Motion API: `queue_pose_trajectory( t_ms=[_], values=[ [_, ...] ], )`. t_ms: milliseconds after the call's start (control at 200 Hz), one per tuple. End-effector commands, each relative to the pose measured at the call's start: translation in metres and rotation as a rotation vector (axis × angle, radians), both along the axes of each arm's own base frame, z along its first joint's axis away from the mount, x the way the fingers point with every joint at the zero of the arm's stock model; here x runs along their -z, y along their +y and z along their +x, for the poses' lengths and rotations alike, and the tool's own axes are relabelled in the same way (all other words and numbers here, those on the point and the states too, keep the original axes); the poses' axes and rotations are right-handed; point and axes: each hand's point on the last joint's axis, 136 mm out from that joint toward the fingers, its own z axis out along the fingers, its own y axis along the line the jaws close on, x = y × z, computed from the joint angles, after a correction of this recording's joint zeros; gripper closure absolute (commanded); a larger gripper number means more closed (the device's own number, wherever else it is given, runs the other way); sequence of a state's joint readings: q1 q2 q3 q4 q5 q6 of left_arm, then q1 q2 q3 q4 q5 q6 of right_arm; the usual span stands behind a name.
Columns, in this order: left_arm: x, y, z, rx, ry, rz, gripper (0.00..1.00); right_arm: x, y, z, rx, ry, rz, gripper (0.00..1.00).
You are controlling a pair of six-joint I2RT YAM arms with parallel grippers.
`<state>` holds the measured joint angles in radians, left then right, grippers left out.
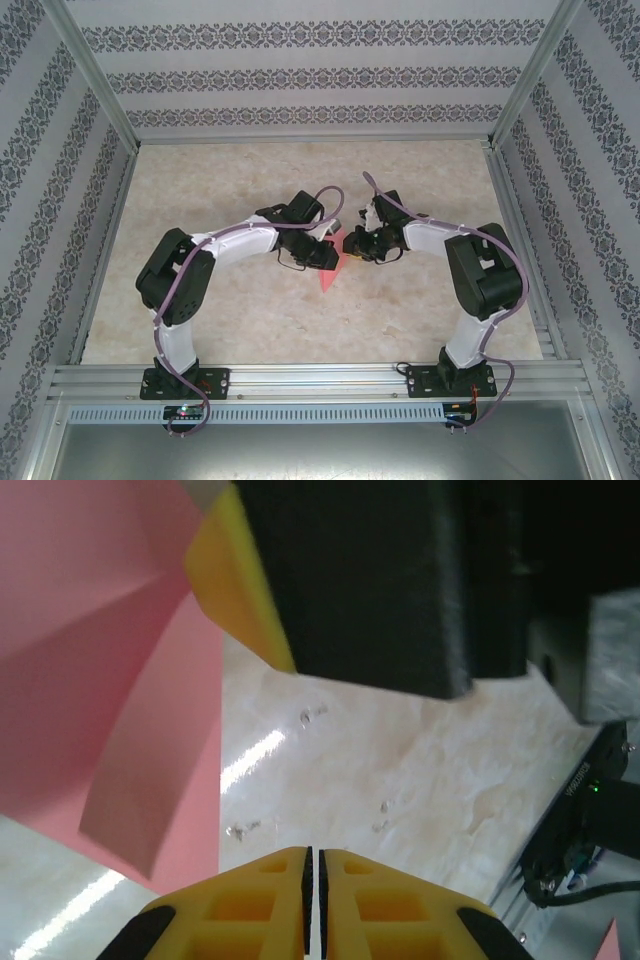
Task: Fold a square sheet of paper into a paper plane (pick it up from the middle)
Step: Third fold the triangle at the center of the table.
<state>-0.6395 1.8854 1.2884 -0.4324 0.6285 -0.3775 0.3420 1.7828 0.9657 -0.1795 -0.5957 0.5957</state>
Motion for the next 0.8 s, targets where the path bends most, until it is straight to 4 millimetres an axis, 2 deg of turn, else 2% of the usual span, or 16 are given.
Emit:
queue_pose_trajectory(
  t_ms=[0,110,240,450,794],
  values=[
    [0.025,0.008,0.013,-0.014,-0.014,0.083,0.86,-0.012,-0.003,-0.002,0.014,-0.011,0.028,0.75],
    [0.041,0.015,0.015,-0.002,-0.011,0.139,0.86,-0.012,-0.007,-0.003,0.028,-0.005,0.019,0.73],
    [0.05,0.023,0.017,-0.009,-0.007,0.175,0.86,-0.007,-0.011,-0.006,0.034,0.008,0.013,0.69],
    [0.049,0.023,0.019,-0.012,-0.007,0.156,0.86,-0.002,-0.006,-0.006,0.031,0.03,0.029,0.66],
    [0.049,0.034,0.02,-0.035,0.005,0.15,0.86,0.012,-0.001,-0.004,0.022,0.059,0.012,0.62]
  ],
)
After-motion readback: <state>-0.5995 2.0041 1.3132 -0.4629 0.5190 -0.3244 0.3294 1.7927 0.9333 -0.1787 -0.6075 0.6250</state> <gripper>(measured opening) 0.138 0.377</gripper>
